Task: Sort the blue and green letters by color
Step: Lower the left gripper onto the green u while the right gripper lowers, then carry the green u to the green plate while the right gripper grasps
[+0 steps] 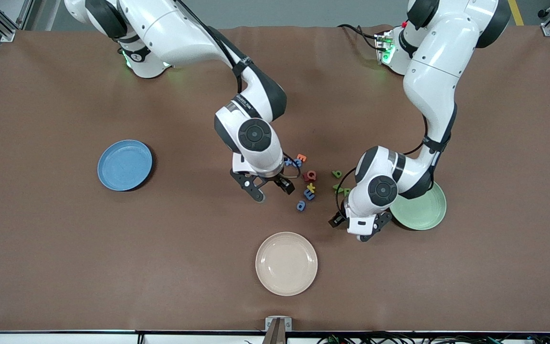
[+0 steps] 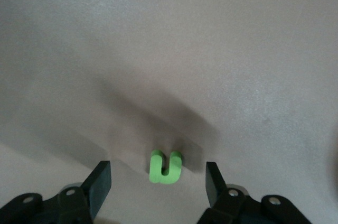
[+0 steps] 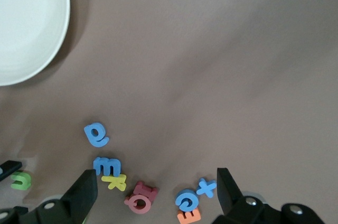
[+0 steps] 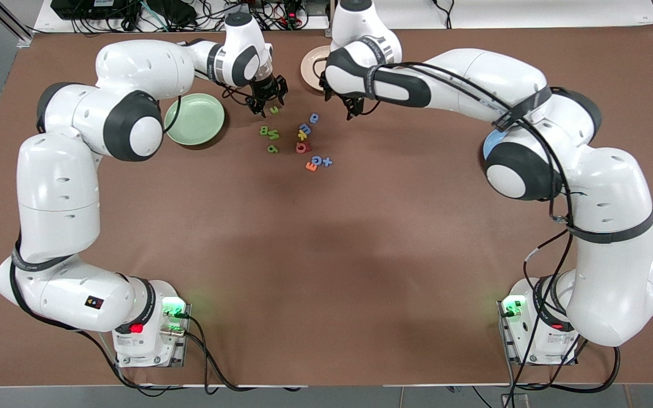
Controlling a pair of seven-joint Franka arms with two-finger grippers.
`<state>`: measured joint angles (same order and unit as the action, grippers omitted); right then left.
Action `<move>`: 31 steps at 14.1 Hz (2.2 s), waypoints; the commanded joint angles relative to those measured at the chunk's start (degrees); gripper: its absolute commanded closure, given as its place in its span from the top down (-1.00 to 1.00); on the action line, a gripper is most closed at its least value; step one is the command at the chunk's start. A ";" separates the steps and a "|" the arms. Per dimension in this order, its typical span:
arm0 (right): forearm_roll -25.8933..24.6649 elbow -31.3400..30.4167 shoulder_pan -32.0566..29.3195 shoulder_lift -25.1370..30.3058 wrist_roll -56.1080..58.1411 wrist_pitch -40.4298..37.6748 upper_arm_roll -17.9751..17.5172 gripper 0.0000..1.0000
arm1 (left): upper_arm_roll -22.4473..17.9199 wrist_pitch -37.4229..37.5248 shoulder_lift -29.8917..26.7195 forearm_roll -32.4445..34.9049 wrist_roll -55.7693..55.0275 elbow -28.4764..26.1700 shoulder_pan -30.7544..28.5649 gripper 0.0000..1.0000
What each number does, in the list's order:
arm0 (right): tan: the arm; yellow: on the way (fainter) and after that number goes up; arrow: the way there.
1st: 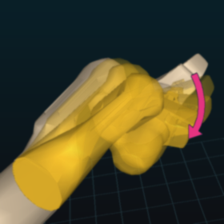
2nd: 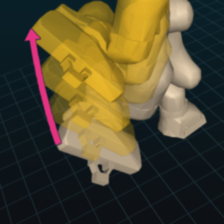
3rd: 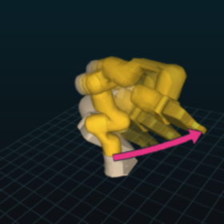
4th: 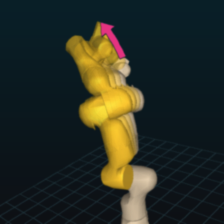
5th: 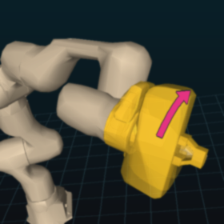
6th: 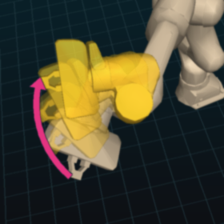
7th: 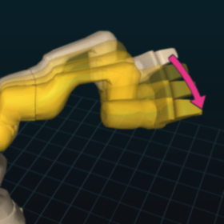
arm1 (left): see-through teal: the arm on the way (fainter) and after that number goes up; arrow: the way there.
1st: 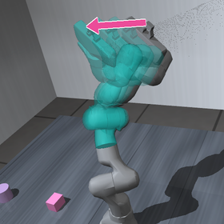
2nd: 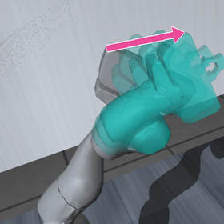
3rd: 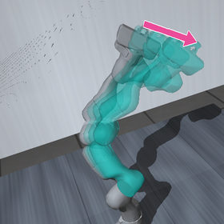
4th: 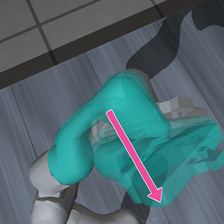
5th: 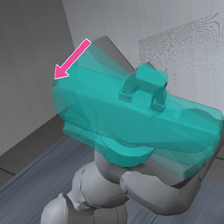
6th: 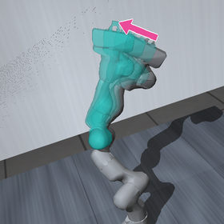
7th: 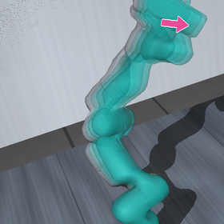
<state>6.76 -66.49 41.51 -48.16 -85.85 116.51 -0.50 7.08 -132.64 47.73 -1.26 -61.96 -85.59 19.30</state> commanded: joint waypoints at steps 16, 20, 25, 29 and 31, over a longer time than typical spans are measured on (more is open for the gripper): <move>-0.26 13.06 9.03 -16.17 -8.80 15.58 8.93 0.75 | -0.31 -1.13 0.61 1.26 -1.33 1.92 0.48 -0.56; -0.26 13.14 9.55 -16.70 -10.48 16.82 8.85 0.61 | -0.31 -0.08 -2.55 1.35 -0.62 1.74 -0.93 -0.60; -0.26 13.32 10.52 -18.63 -11.79 19.46 8.93 0.56 | -0.22 9.39 -6.94 1.26 8.85 1.13 -3.21 -0.60; -0.17 13.32 10.70 -18.81 -11.88 19.46 8.85 0.49 | -0.22 11.26 -11.77 1.35 17.81 -5.27 -5.93 -0.60; -0.17 13.41 10.70 -19.08 -11.88 19.54 8.85 0.46 | -0.14 11.35 -13.71 1.35 22.12 -8.44 -7.86 -0.60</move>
<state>6.70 -55.69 51.74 -65.59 -96.29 136.26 7.69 6.72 -121.24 38.35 -0.95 -43.39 -88.10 13.11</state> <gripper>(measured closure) 0.251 0.731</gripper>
